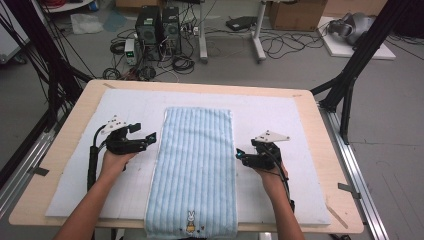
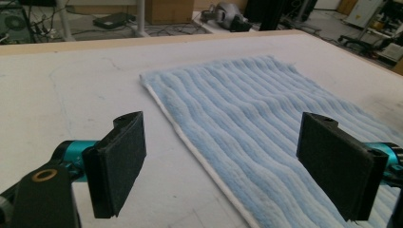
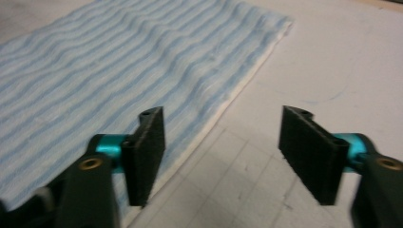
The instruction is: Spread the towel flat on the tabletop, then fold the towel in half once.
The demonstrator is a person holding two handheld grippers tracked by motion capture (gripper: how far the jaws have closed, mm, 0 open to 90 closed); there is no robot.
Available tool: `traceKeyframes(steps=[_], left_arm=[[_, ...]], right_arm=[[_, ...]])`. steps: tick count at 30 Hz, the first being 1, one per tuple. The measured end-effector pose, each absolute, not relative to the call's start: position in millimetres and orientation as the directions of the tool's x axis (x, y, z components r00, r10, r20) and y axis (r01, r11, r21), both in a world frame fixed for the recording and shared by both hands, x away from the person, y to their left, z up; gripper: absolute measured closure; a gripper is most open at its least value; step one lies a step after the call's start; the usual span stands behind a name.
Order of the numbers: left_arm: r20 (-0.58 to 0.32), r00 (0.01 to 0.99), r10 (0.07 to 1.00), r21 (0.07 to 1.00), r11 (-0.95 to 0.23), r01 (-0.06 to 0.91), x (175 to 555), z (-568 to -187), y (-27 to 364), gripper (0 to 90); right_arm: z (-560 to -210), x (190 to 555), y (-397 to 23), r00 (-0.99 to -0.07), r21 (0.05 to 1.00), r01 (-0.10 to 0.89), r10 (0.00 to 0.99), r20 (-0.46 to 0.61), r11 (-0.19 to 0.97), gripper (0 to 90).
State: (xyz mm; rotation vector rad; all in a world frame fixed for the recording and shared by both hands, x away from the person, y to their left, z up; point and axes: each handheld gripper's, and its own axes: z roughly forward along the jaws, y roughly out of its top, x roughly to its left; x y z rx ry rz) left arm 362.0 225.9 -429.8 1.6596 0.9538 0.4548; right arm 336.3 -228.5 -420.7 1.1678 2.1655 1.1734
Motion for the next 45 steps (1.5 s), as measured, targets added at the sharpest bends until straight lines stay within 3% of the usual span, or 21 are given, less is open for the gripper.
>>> traceKeyframes(steps=[6, 45], left_arm=[[-0.181, 0.613, 0.769, 0.932, -0.065, 0.356, 361.1, -431.6, 226.7, 17.3], [-0.177, 0.588, 0.789, 0.926, -0.07, 0.371, 355.8, -436.2, 230.2, 18.0]], right_arm=[[-416.2, 336.4, -238.5, -0.529, 0.838, 0.46, 0.849, -0.008, 0.294, 11.8], [-414.3, 340.0, -253.4, -0.494, 0.848, 0.474, 0.869, 0.034, 0.237, 11.1]])
